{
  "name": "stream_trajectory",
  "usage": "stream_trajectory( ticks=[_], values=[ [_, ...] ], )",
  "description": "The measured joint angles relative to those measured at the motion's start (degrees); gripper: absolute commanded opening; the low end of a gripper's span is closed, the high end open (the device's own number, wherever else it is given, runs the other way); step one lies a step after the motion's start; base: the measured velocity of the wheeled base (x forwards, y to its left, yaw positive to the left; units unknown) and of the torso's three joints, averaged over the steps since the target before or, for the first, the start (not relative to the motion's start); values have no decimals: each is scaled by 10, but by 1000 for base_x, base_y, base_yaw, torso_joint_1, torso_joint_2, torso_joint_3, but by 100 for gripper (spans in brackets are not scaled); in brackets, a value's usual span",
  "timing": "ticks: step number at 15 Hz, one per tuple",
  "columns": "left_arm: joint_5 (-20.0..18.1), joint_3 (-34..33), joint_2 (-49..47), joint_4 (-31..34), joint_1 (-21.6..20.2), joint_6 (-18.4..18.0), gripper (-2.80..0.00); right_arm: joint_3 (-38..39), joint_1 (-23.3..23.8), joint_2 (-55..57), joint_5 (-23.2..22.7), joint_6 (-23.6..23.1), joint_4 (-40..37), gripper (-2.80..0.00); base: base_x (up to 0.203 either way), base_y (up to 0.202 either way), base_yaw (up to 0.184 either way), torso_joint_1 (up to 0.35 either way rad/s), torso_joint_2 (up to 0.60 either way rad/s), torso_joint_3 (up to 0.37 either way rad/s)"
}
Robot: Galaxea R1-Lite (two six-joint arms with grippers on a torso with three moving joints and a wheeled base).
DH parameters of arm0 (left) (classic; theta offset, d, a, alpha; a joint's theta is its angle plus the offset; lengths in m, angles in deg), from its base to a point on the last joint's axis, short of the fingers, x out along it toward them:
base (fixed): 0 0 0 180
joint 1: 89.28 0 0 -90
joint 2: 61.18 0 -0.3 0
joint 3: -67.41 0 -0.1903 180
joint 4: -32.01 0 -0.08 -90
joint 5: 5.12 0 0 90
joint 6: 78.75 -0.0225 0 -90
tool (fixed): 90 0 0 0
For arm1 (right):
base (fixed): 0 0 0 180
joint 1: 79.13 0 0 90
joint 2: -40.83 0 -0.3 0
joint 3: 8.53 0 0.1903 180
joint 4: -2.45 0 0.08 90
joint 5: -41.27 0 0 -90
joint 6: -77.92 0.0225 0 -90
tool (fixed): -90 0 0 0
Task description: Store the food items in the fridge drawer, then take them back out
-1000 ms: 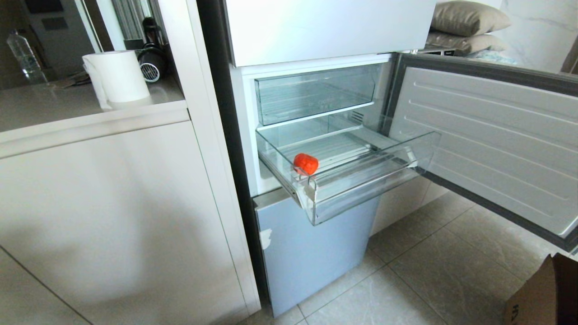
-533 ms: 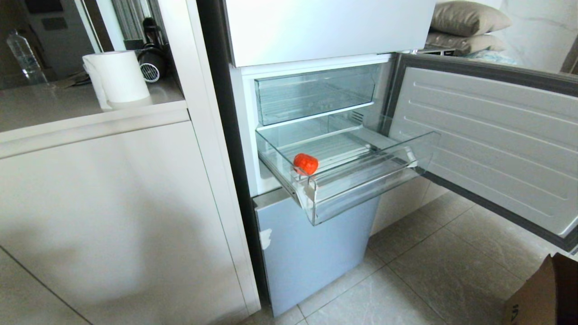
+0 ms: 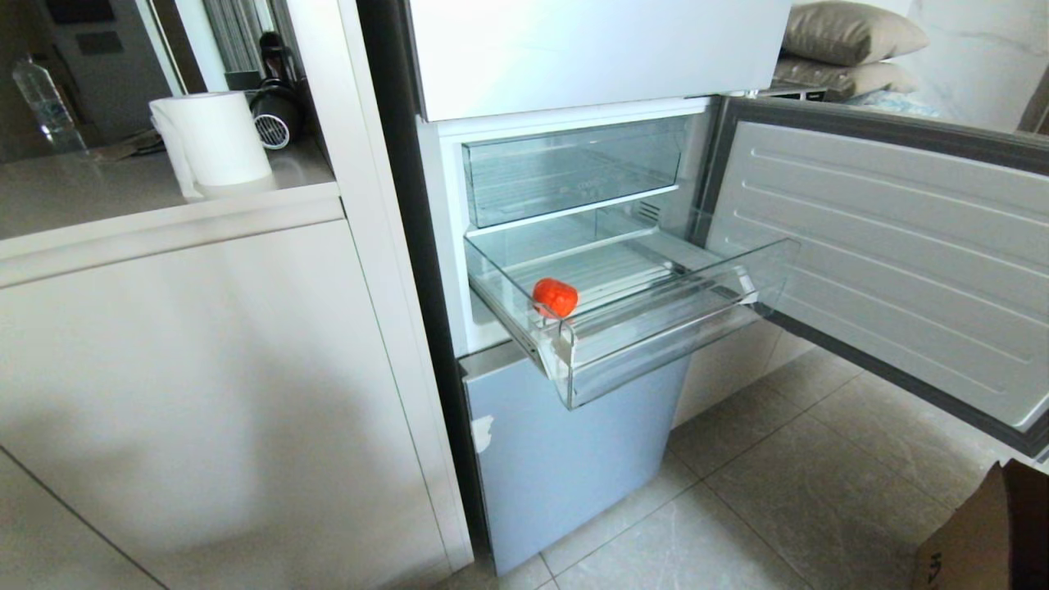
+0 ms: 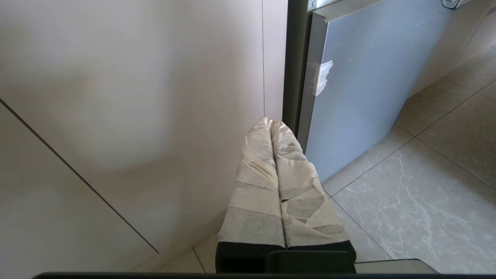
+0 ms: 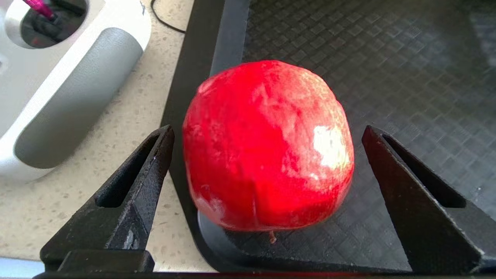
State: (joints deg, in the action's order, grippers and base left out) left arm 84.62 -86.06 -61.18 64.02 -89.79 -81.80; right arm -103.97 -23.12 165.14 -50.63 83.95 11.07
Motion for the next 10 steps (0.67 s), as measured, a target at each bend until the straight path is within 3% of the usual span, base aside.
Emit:
stream_trajectory(
  ticks=[3,4,10],
  values=[
    [0,0,0,0,0,0,-280,2,1,10,0,2,15,0,0,0,0,0,0,0],
    [0,0,0,0,0,0,-280,2,1,12,0,3,18,-280,0,0,0,0,0,0],
    [0,0,0,0,0,0,-280,4,1,17,0,8,21,-280,0,0,0,0,0,0]
  ],
)
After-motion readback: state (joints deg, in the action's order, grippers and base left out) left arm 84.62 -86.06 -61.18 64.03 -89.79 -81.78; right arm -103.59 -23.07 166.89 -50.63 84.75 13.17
